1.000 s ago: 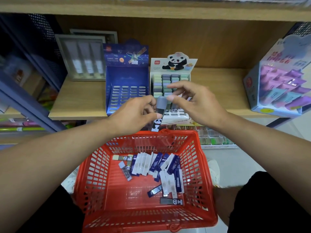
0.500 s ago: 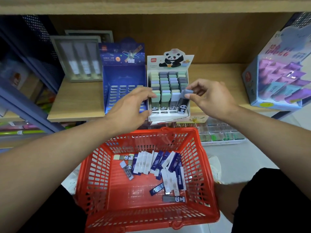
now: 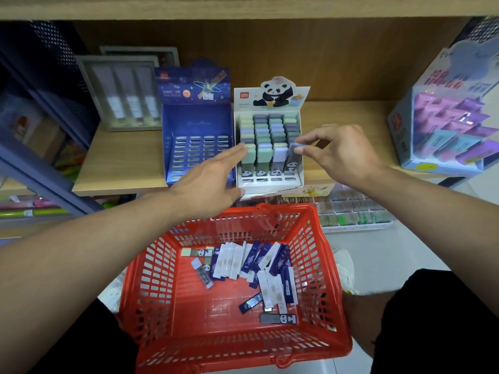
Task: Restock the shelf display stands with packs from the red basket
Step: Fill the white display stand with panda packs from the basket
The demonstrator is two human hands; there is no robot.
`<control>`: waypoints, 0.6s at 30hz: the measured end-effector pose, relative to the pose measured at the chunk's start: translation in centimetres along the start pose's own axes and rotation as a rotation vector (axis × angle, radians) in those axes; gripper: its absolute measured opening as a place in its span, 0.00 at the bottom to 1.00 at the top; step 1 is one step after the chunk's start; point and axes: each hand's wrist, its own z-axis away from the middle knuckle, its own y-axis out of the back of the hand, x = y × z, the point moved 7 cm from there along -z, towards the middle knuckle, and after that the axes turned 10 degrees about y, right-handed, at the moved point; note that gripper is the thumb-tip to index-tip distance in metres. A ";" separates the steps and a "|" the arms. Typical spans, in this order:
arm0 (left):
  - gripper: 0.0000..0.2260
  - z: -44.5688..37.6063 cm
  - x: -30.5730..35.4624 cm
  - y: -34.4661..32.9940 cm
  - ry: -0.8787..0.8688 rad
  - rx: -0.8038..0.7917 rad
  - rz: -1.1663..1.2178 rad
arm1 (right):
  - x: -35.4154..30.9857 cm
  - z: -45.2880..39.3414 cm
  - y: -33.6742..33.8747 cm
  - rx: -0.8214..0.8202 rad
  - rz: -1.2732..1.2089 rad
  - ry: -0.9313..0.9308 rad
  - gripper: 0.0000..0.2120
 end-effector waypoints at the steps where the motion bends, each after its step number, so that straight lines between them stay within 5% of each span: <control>1: 0.38 0.0 0.0 -0.1 0.000 -0.011 0.000 | 0.0 0.0 0.1 0.002 -0.001 0.008 0.08; 18: 0.40 0.3 0.3 -0.7 0.072 -0.099 -0.049 | 1.0 -0.1 -0.4 0.014 0.060 -0.038 0.05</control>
